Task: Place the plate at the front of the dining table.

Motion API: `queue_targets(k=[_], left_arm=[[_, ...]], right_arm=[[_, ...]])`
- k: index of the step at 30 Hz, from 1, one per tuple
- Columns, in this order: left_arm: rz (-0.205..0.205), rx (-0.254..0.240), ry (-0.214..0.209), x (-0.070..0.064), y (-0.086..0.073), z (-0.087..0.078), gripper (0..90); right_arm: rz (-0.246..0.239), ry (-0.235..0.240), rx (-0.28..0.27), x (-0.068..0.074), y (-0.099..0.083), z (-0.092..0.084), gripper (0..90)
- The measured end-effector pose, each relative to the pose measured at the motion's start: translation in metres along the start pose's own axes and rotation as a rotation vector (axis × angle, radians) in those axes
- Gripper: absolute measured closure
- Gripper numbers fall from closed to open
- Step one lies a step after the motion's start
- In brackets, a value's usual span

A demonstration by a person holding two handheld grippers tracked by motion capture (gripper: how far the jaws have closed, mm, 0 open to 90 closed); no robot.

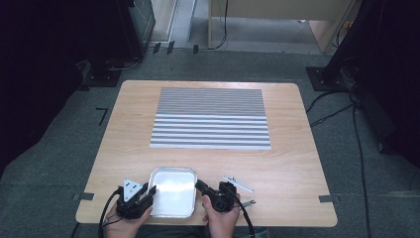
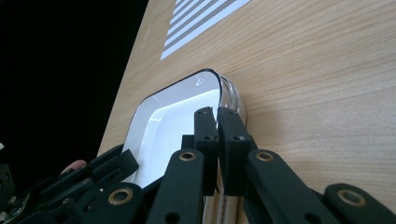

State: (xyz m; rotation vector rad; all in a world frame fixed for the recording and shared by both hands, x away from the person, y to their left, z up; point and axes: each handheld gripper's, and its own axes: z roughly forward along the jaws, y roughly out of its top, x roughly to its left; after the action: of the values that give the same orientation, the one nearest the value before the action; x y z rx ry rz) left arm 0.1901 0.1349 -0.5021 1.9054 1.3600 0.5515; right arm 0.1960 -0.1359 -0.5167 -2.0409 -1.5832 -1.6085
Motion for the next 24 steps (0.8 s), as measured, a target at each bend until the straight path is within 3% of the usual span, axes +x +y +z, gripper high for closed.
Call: queue_targets(k=[8, 14, 18, 24], left_arm=[[0.004, -0.006, 0.001, -0.0003, -0.0005, -0.0002, 66.7], [0.005, -0.007, 0.003, -0.0009, -0.0007, -0.0001, 65.7], [0.007, -0.007, 0.001, -0.0011, -0.0008, -0.0001, 64.3], [0.006, -0.007, -0.007, -0.0017, -0.0010, 0.0007, 61.1]], right_arm=[[-0.025, -0.018, 0.005, 0.0004, -0.0028, 0.0035, 87.5], [-0.101, -0.066, -0.010, 0.0067, -0.0051, 0.0037, 89.7], [-0.082, -0.078, -0.009, 0.0083, -0.0045, 0.0032, 90.0], [-0.028, -0.042, -0.006, 0.0058, -0.0015, 0.0003, 90.0]])
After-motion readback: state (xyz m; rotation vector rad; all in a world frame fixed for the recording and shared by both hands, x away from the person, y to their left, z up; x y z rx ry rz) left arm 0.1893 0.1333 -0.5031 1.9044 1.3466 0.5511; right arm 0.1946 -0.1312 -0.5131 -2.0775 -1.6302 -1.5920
